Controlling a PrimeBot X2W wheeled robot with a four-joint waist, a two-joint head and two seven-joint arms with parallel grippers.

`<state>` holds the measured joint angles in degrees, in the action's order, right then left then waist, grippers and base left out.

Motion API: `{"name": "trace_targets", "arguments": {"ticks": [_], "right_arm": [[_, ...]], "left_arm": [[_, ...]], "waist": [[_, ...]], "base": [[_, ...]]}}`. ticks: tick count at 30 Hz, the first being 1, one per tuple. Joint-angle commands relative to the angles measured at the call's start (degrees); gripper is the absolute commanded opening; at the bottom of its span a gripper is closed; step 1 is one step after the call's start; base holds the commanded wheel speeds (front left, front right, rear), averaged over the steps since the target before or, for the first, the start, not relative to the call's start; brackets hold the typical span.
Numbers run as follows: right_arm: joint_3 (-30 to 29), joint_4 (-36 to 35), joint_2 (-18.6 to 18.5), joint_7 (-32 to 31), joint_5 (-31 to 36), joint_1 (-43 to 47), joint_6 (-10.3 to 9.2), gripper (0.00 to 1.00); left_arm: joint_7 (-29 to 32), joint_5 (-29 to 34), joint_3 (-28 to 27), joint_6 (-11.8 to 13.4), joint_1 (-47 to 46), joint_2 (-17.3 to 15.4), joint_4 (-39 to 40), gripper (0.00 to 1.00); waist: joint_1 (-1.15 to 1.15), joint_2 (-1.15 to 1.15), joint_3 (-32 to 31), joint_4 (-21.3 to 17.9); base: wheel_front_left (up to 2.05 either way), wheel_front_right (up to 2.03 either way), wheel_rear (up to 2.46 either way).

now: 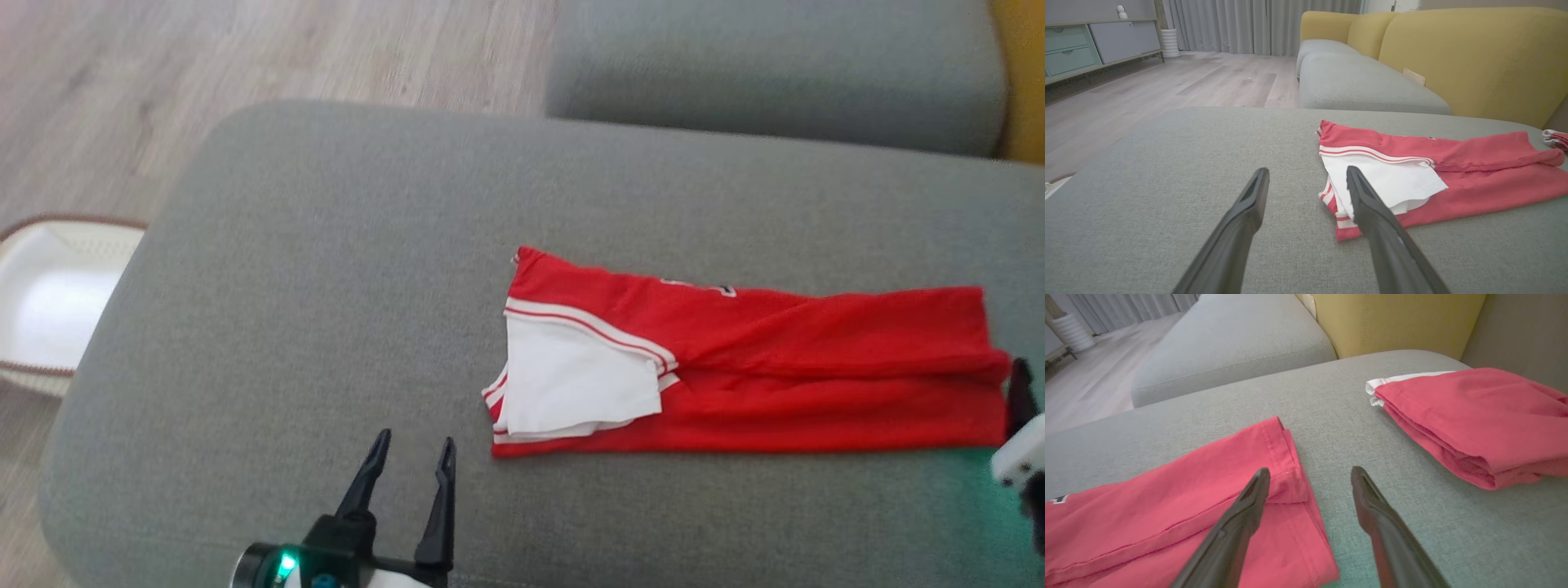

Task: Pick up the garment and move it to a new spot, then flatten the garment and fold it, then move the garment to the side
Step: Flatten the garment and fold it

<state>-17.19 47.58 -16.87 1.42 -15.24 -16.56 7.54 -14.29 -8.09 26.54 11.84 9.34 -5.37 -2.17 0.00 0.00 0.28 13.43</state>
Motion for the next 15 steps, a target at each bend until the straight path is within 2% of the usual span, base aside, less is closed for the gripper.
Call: {"name": "trace_targets", "arguments": {"ticks": [1,9,15], "right_arm": [[0.92,-1.18,-1.86,0.05,0.43,-1.95,-0.05,1.0],[0.28,5.08,-4.52,-3.25,1.59,-8.94,-0.05,1.0],[1.97,10.07,-5.27,-5.58,0.98,-10.69,-0.05,1.0]], "left_arm": [[-0.71,0.45,-1.93,-0.16,-2.19,0.78,1.62,1.0],[-0.71,1.7,-1.3,-1.95,-4.89,1.86,0.89,1.0],[-0.71,1.32,-2.22,-2.62,-7.62,2.26,-0.39,1.0]], "waist": [[0.0,0.0,1.02,0.58],[0.0,0.0,5.27,1.08],[0.0,0.0,7.22,1.02]], "base": [[0.0,0.0,0.0],[0.0,0.0,0.0],[0.0,0.0,0.0]]}}
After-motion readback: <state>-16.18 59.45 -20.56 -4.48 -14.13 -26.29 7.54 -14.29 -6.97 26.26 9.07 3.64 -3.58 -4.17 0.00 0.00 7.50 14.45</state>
